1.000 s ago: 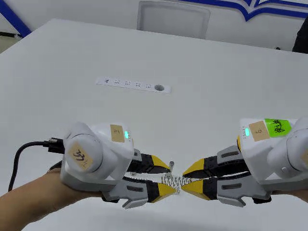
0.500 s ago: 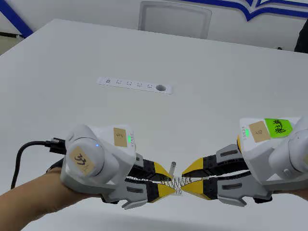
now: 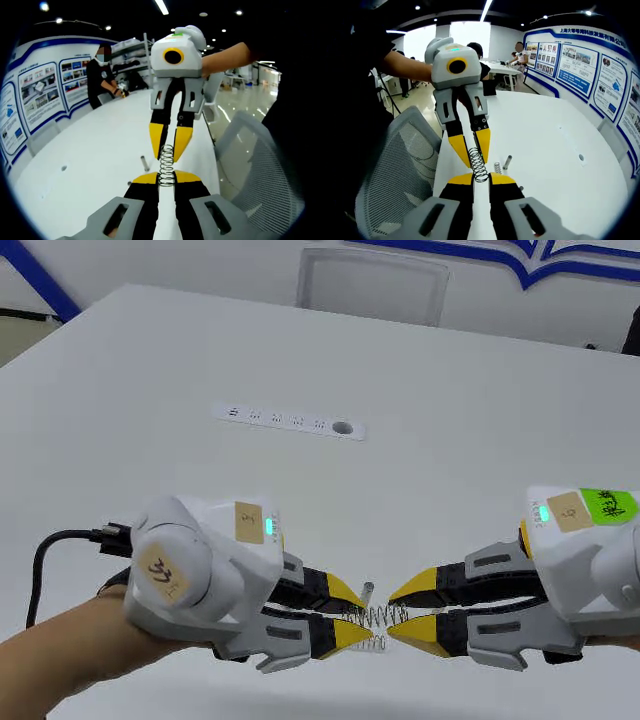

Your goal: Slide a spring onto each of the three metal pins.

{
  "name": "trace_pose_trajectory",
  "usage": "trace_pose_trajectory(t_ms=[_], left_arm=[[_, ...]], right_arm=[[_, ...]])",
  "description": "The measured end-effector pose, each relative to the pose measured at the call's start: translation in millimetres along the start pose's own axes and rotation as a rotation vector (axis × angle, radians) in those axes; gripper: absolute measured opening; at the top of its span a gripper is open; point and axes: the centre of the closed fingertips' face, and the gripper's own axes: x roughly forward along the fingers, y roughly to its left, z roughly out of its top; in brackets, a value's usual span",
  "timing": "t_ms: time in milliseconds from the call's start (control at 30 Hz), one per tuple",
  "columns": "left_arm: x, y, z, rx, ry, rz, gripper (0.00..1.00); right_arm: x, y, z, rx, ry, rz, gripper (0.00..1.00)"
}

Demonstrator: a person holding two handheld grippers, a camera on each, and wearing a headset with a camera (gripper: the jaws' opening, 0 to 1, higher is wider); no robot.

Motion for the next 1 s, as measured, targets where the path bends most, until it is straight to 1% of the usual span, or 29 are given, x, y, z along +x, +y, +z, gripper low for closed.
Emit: trace_pose_trajectory(t_ms=[33, 200, 300, 367, 433, 467, 533, 567, 633, 833, 1000], left_arm=[[-0.7, 0.1, 0.7, 0.0, -0.005, 0.001, 0.1], [-0.1, -1.0, 0.7, 0.008, -0.002, -0.002, 0.1], [-0.1, -0.8, 2.2, 0.015, -0.006, 0.0, 0.1], [0.2, -0.3, 2.9, 0.017, -0.007, 0.002, 0.1], [1.0, 0.4, 3.0, 0.025, -0.002, 0.004, 0.1], [1.8, 0.2, 3.1, 0.032, 0.001, 0.006, 0.1], [2.9, 1.6, 4.5, 0.052, 0.002, 0.023, 0.1], [3.1, 1.9, 4.7, 0.052, 0.001, 0.025, 0.1], [3.6, 2.7, 6.2, 0.052, -0.007, 0.029, 0.1], [3.2, 6.5, 10.3, 0.043, -0.025, 0.041, 0.1], [2.3, 12.7, 15.2, 0.042, -0.049, 0.071, 0.1]], right_arm=[[0.0, -0.5, -0.5, -0.002, 0.003, -0.002, 0.12], [-2.8, 0.8, 4.7, 0.011, -0.02, 0.008, 0.11], [-6.8, 1.6, 12.2, 0.025, -0.052, 0.015, 0.11], [-8.1, 1.9, 15.4, 0.03, -0.062, 0.017, 0.11], [-8.9, 2.8, 21.6, 0.041, -0.089, 0.02, 0.11], [-9.0, 3.6, 27.4, 0.049, -0.115, 0.023, 0.11], [-8.7, 2.1, 30.9, 0.044, -0.123, 0.012, 0.11], [-8.7, 2.2, 32.7, 0.045, -0.128, 0.012, 0.11], [-8.1, 2.3, 39.5, 0.058, -0.157, 0.01, 0.11], [-7.0, -0.7, 47.8, 0.061, -0.183, -0.008, 0.11], [-6.9, -6.1, 54.6, 0.064, -0.199, -0.036, 0.11]])
